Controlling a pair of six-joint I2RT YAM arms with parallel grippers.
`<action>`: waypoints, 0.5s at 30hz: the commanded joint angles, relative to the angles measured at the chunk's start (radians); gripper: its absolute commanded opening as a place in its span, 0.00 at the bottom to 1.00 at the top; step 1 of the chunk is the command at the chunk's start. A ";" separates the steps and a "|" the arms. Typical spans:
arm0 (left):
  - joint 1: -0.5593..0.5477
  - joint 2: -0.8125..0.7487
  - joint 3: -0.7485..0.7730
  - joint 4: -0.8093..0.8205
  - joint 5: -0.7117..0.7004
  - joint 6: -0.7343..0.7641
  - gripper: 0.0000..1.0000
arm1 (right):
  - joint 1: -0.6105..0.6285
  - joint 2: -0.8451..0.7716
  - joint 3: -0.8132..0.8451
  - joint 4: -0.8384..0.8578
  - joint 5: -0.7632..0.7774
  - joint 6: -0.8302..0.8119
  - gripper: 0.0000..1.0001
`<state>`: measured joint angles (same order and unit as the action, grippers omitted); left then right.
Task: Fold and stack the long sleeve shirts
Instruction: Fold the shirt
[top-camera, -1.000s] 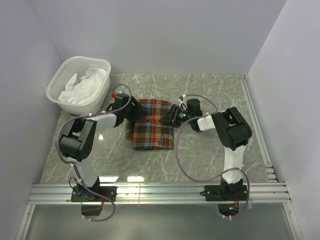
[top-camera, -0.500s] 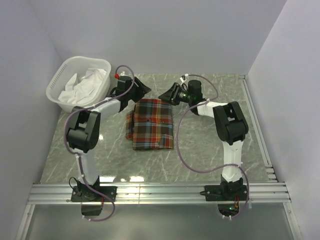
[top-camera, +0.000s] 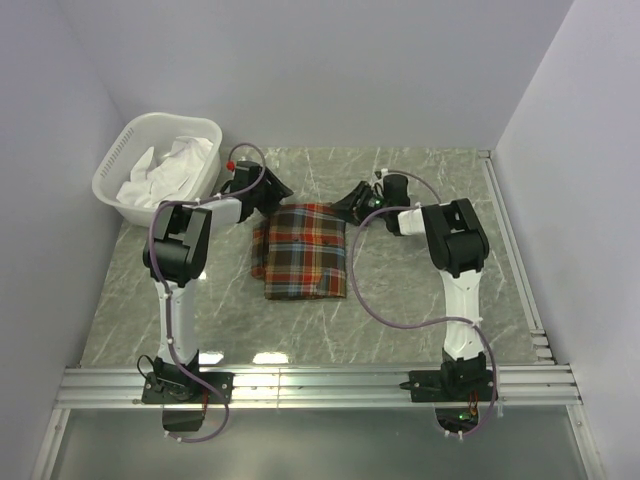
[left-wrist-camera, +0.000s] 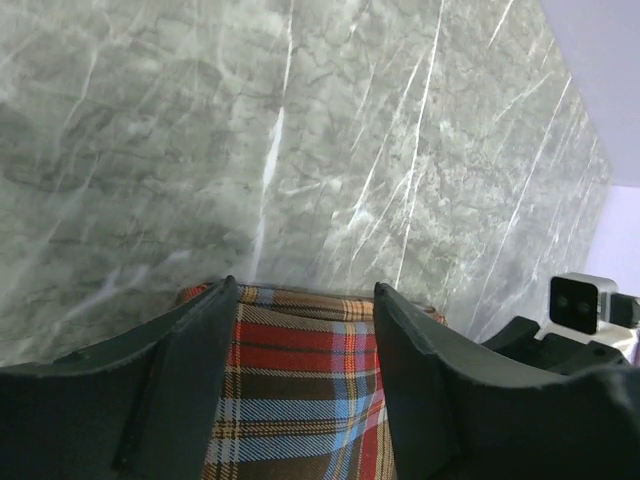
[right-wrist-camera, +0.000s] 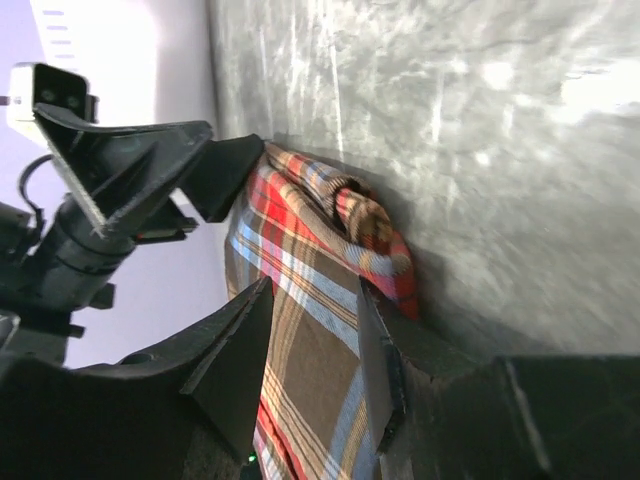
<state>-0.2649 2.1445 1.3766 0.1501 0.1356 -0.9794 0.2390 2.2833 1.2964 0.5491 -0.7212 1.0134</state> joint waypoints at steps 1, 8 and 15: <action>0.003 -0.023 0.044 -0.047 -0.031 0.059 0.64 | -0.026 -0.109 -0.022 -0.121 0.063 -0.097 0.47; -0.052 -0.277 0.012 -0.200 -0.195 0.126 0.75 | -0.012 -0.369 -0.101 -0.396 0.199 -0.353 0.47; -0.181 -0.461 -0.089 -0.468 -0.367 0.108 0.88 | 0.065 -0.545 -0.216 -0.667 0.310 -0.489 0.47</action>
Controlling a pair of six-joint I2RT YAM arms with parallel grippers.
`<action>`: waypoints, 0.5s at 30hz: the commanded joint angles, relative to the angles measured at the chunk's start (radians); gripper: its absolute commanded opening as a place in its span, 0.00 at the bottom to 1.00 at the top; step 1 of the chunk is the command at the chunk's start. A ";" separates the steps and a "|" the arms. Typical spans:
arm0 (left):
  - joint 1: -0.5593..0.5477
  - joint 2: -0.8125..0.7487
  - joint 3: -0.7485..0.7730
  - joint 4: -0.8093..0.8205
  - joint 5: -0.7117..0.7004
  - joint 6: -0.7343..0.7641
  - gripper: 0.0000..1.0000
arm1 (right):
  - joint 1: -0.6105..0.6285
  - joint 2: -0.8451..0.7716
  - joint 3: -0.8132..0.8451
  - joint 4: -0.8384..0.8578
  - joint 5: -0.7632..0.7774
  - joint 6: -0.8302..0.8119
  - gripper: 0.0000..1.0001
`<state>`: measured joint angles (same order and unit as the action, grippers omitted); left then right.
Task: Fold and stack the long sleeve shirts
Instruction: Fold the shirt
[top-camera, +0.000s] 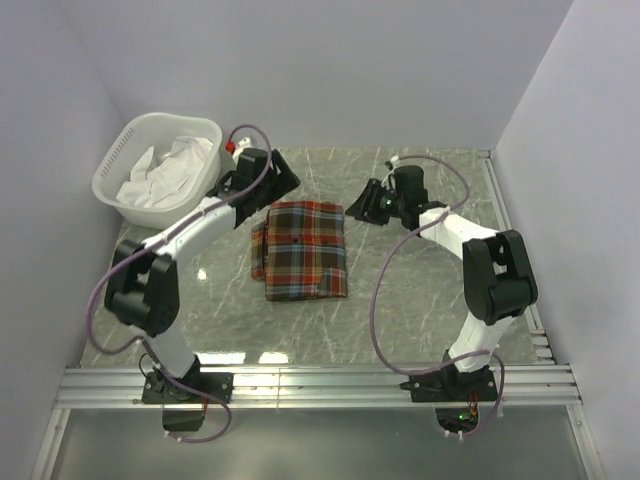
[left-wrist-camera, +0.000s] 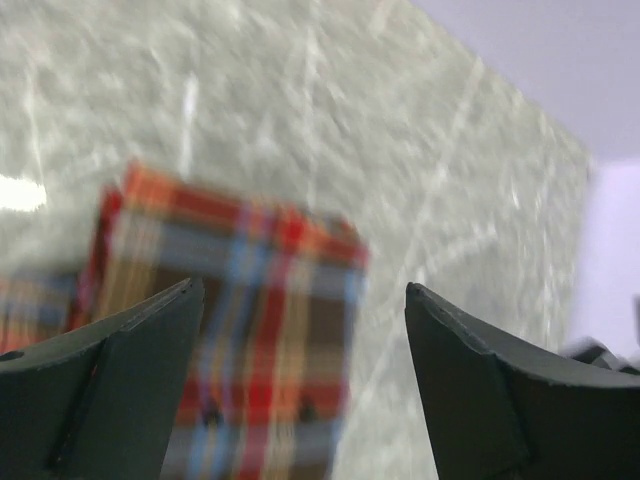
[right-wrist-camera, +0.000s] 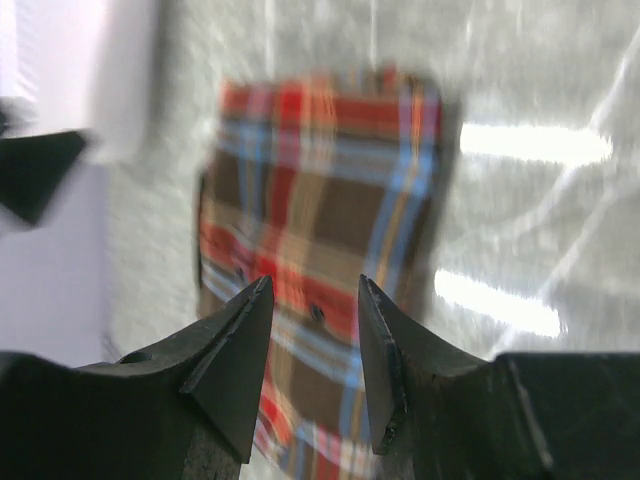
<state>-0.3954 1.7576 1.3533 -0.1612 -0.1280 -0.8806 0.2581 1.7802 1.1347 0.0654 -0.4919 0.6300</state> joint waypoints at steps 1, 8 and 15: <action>-0.060 -0.093 -0.122 -0.164 -0.108 0.006 0.87 | 0.075 -0.057 -0.073 -0.209 0.090 -0.110 0.47; -0.085 -0.175 -0.324 -0.184 -0.091 -0.011 0.84 | 0.214 -0.150 -0.226 -0.217 0.105 -0.084 0.50; -0.088 -0.086 -0.353 -0.178 -0.110 0.014 0.82 | 0.331 -0.139 -0.300 -0.154 0.107 0.008 0.51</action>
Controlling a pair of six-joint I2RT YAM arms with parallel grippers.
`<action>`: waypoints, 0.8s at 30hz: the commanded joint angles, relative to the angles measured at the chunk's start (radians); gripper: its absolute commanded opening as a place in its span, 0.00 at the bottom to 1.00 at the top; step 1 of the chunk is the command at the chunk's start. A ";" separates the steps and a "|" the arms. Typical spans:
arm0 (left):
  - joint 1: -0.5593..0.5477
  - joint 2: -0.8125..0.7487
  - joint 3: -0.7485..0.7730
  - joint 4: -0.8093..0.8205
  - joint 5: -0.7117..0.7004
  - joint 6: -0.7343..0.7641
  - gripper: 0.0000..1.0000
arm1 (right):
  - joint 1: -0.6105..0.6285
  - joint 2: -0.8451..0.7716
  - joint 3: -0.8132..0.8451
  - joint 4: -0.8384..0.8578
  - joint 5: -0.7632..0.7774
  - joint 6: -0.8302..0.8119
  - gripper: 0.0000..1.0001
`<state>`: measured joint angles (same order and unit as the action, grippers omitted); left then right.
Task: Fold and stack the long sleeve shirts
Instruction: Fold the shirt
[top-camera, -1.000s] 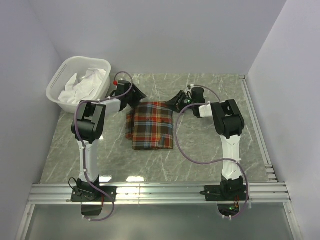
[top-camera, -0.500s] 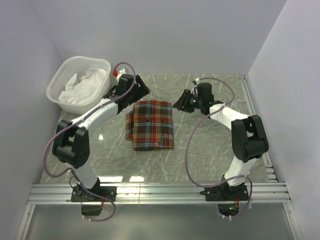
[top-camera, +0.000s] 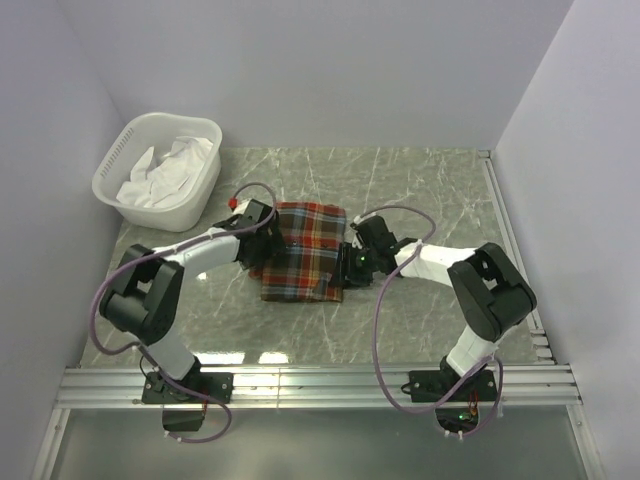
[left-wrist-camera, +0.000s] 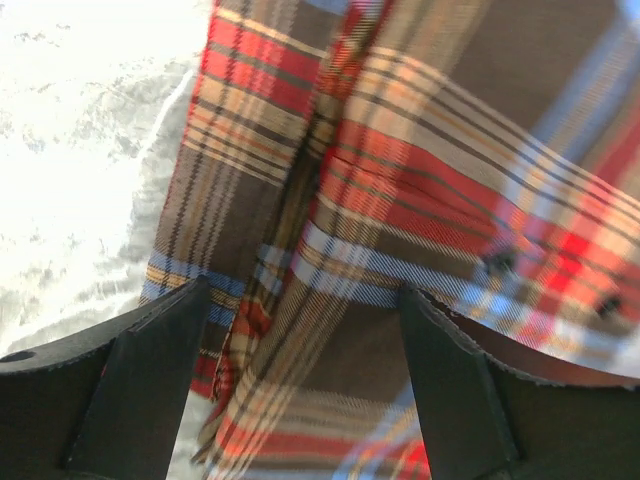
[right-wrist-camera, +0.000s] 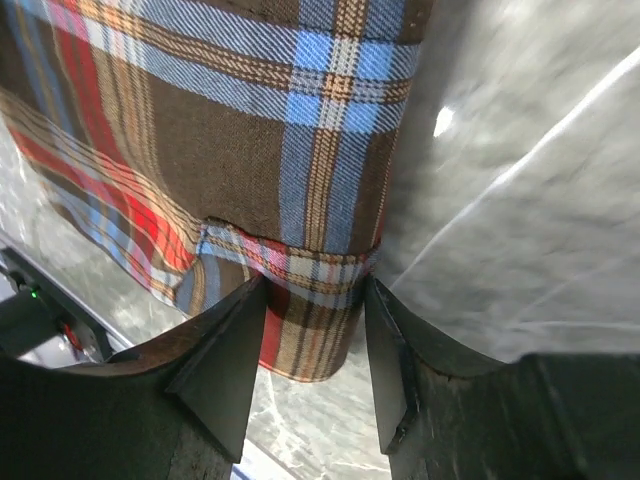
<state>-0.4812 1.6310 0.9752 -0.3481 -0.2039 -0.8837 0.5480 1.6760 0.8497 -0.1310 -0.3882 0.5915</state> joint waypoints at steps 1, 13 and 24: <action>-0.002 0.061 0.054 0.008 -0.051 0.052 0.81 | 0.061 -0.032 -0.014 0.059 0.002 0.066 0.51; 0.042 0.274 0.437 0.066 -0.117 0.437 0.86 | 0.375 0.045 0.206 0.090 0.049 0.134 0.49; 0.035 -0.126 0.194 -0.120 -0.135 0.065 0.90 | 0.005 -0.176 0.097 -0.117 0.207 -0.099 0.60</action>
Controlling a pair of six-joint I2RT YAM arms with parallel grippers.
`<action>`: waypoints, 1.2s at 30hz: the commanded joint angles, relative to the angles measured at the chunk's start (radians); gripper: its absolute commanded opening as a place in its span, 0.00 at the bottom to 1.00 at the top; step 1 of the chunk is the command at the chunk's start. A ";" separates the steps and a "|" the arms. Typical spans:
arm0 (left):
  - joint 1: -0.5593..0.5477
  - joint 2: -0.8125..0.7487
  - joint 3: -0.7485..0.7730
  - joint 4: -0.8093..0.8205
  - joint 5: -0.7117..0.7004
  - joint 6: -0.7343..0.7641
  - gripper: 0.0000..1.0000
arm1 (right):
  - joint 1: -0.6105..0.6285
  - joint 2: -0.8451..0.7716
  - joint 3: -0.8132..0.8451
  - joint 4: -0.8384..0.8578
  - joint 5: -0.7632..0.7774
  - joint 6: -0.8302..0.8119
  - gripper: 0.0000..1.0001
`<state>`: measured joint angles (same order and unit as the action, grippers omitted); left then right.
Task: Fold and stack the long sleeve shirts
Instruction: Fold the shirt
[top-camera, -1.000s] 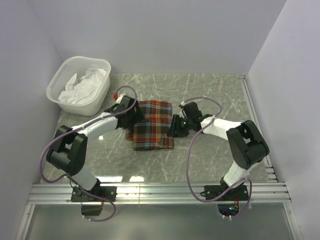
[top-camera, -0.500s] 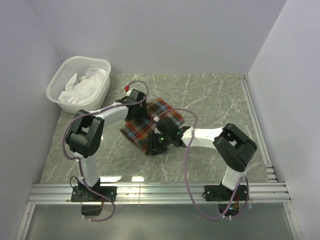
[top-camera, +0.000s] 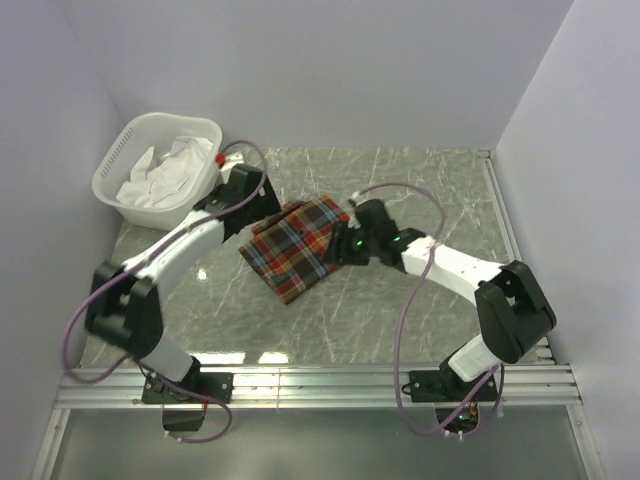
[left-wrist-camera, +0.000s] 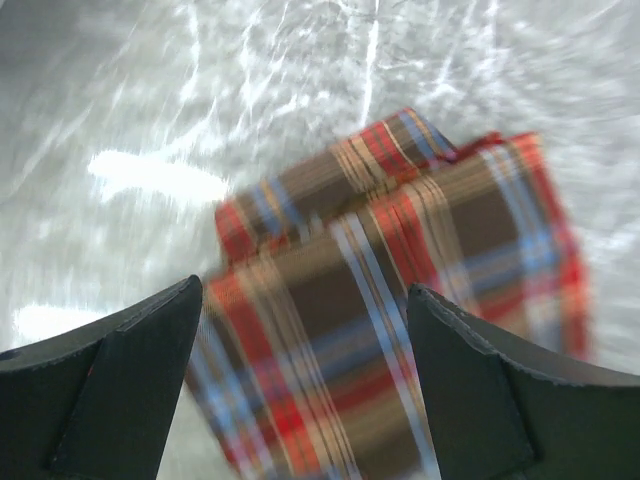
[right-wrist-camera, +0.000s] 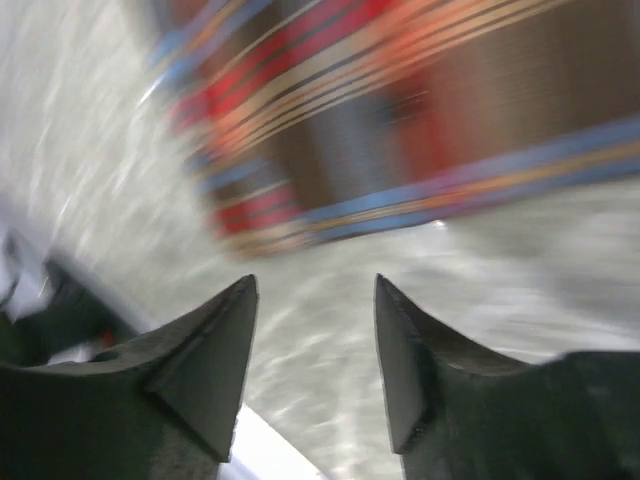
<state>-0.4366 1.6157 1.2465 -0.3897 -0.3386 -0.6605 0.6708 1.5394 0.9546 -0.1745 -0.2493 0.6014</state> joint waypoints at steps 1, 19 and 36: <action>-0.011 -0.138 -0.160 -0.077 0.039 -0.218 0.90 | -0.155 -0.033 0.004 -0.085 0.079 -0.145 0.63; -0.021 -0.143 -0.473 0.126 0.214 -0.349 0.72 | -0.376 0.378 0.256 -0.016 -0.119 -0.242 0.60; 0.116 0.092 -0.144 -0.073 0.036 -0.107 0.58 | -0.163 0.124 -0.138 0.170 -0.173 0.079 0.41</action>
<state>-0.3161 1.7233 1.0370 -0.3965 -0.2344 -0.8272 0.4557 1.7302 0.8642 -0.0498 -0.4301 0.5728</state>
